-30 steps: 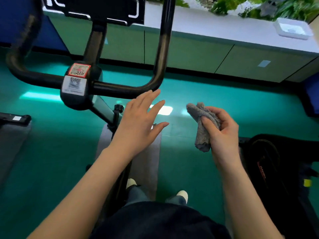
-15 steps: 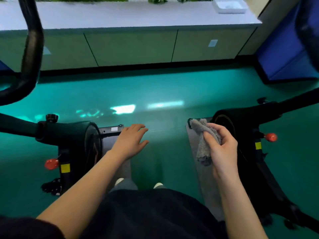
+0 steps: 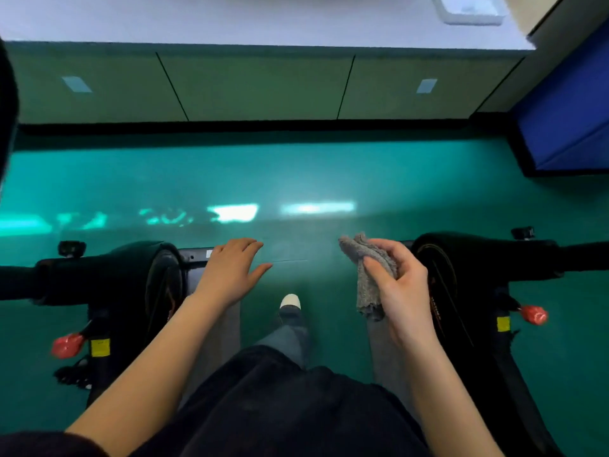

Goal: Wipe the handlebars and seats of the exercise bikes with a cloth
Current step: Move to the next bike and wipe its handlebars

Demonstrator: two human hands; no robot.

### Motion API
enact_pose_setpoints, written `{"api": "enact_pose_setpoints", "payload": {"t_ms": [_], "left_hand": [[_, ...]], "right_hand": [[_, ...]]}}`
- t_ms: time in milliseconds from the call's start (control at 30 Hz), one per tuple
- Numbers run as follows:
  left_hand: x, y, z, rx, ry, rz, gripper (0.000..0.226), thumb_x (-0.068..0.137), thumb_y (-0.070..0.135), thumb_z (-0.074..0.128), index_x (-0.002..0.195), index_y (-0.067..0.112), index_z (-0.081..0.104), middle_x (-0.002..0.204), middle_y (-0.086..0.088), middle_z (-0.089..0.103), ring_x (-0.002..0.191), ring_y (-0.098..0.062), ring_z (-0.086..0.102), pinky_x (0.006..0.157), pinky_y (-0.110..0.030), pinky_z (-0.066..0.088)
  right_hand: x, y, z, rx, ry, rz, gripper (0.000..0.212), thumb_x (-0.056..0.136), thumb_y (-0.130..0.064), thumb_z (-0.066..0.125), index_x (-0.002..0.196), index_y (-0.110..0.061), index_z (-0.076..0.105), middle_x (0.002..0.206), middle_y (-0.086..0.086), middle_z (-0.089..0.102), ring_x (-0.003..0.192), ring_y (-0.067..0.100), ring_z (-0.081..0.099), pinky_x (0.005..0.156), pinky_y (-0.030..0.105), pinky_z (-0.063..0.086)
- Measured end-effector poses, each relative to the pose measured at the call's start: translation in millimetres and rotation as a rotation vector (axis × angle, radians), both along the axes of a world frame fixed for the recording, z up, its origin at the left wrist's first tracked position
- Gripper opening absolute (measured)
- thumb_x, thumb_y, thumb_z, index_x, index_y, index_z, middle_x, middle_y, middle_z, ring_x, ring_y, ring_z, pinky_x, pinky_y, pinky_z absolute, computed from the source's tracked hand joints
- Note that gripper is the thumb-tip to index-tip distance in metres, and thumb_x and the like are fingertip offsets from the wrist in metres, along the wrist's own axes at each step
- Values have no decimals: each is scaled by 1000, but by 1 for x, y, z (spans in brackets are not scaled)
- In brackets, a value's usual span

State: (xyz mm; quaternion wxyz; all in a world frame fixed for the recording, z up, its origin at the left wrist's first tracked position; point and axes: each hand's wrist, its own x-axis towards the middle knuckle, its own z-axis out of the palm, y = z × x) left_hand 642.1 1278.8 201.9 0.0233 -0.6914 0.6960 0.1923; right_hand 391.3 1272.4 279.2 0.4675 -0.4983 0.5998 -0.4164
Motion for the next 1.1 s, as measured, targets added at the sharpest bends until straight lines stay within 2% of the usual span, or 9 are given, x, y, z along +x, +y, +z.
{"api": "enact_pose_setpoints", "payload": {"t_ms": [233,467,567,733,867,1100], "left_hand": [[27,-103,5,11,78,61,50,94,44,46,135,16,46,138,-1,48,126,-22,44,101,-36,33],[48,-174,21,-42,120,211,48,93,44,48,133,17,49,135,-1,50,122,-22,47,98,-36,34],[51,-199,23,-53,136,275,49,93,45,47,134,18,48,136,1,49,123,-21,46,100,-35,35],[51,-252,17,-43,126,386,51,93,47,46,136,19,45,140,1,44,125,-20,44,102,-36,35],[39,-310,21,-57,119,464,54,93,49,45,139,20,41,145,1,39,128,-20,41,105,-37,32],[38,-387,26,-55,-7,473,53,93,55,38,137,25,42,138,7,46,130,-14,35,107,-33,19]], "right_hand": [[28,-112,15,-34,91,151,32,83,6,62,90,-25,64,89,-9,67,85,9,61,78,18,46],[47,-207,17,-22,69,223,27,83,9,61,92,-16,64,87,-9,66,74,-4,58,72,8,44],[48,-251,14,-16,40,219,30,83,9,61,90,-20,65,89,-5,67,74,-3,59,70,8,45],[48,-339,7,-12,-3,253,34,84,5,61,86,-29,66,88,-11,68,77,1,61,70,10,46],[53,-412,13,-18,-3,350,32,83,4,62,86,-28,66,90,-9,69,76,1,60,68,8,45],[79,-514,21,-7,-49,485,32,85,5,60,88,-26,67,89,-8,68,78,4,59,70,10,46]]}}
